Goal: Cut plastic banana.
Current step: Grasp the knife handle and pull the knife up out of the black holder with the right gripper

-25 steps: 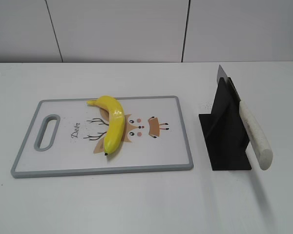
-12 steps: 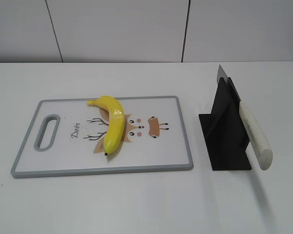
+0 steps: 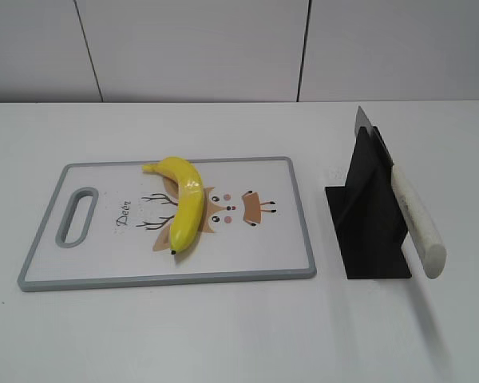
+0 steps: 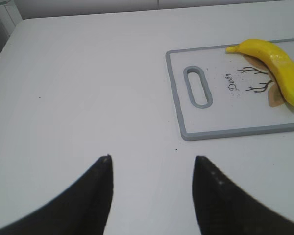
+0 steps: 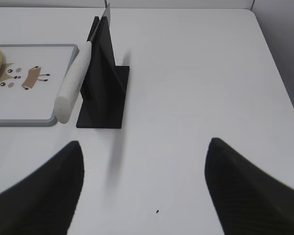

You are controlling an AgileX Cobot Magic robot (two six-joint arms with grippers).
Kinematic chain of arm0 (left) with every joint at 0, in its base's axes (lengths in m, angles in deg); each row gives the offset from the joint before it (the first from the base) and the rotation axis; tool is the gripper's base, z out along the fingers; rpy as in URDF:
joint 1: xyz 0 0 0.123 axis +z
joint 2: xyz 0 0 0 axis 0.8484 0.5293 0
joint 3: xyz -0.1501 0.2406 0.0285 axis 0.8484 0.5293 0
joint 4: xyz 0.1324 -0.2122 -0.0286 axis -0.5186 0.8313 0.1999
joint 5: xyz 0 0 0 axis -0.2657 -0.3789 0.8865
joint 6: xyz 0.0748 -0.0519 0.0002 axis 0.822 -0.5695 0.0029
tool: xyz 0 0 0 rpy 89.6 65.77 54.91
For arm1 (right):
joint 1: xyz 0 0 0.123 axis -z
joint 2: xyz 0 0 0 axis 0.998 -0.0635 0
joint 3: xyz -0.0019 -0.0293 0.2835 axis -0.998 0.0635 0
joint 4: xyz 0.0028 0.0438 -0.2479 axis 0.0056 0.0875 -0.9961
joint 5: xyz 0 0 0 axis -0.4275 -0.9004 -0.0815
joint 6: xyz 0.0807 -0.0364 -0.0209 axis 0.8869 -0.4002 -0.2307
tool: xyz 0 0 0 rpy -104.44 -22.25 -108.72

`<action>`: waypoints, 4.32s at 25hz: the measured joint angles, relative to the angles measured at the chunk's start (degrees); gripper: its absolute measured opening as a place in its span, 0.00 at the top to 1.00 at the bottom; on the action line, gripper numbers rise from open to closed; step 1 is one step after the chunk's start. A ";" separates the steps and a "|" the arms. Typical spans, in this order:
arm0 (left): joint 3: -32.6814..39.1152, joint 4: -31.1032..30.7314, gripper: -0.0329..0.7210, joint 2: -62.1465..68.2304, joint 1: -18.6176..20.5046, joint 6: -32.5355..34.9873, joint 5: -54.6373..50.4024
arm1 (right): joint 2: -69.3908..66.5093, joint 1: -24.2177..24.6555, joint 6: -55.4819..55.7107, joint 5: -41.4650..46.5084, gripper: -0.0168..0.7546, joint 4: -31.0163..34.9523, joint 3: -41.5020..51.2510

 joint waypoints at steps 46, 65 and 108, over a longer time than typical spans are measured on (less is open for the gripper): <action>0.00 -0.04 0.36 0.00 0.00 0.00 0.00 | -47.31 -13.54 3.20 8.42 0.21 0.75 -23.66; 0.00 -0.04 0.36 0.00 0.00 0.00 0.00 | -80.28 -22.92 11.88 10.10 0.32 -0.32 -38.77; 0.00 -0.04 0.39 0.00 0.00 0.00 0.00 | -92.37 -22.92 24.19 5.98 0.76 -3.26 -38.84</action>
